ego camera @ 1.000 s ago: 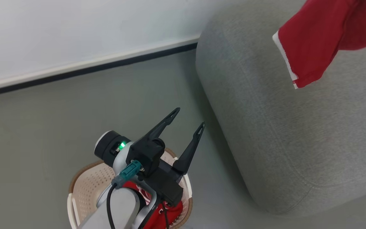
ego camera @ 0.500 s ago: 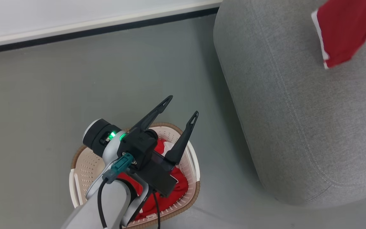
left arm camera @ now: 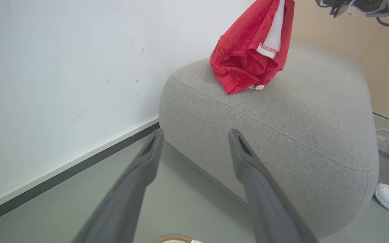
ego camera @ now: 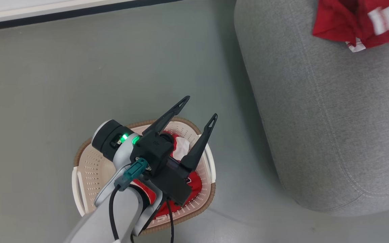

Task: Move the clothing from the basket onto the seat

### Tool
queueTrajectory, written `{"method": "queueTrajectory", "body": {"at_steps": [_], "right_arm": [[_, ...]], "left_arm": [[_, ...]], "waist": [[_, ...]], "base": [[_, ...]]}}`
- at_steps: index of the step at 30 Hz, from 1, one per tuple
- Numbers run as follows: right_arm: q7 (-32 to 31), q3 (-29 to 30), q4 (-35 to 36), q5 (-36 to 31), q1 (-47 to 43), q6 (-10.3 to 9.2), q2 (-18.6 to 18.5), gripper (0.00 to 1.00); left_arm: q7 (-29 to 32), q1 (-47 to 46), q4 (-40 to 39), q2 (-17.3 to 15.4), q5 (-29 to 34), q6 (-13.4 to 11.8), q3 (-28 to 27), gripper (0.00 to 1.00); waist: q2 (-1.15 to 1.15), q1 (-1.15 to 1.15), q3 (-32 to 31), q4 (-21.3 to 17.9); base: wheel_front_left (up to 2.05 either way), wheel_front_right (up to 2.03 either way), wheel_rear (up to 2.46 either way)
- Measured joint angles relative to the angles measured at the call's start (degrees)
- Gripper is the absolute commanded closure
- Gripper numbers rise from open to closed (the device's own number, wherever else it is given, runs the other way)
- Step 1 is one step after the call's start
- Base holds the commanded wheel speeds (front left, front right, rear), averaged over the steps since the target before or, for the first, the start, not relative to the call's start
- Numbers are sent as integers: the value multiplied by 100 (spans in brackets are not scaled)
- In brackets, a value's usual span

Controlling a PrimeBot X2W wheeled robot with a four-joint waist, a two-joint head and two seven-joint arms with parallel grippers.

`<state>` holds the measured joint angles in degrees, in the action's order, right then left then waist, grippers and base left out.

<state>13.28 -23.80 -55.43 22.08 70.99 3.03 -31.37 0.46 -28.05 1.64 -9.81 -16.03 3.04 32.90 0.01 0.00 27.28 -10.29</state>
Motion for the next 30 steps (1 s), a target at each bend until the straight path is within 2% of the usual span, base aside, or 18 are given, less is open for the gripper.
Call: {"method": "queueTrajectory", "body": {"at_steps": [14,15,16,18,30], "right_arm": [[26,74,-857,259,-530,-7,391,100],[37,91,-890,275,-530,-9,415,90],[43,97,-932,276,-536,-9,436,69],[47,100,-968,287,-591,-9,465,0],[101,40,-917,260,-1354,35,563,0]], "left_arm": [[32,-42,11,-29,1,-10,-67,0],[-1,-43,37,-29,1,-12,-75,0],[-10,-43,73,-29,1,-23,-81,0],[-34,-43,119,-27,0,-40,-97,0],[-325,19,499,58,-93,-59,-185,0]], "waist": [[0,0,261,249],[0,0,262,249],[0,0,256,246],[0,0,231,236],[0,-1,-134,153]], "base": [[0,0,0],[0,0,0],[0,0,0],[0,0,0],[0,0,0]]}}
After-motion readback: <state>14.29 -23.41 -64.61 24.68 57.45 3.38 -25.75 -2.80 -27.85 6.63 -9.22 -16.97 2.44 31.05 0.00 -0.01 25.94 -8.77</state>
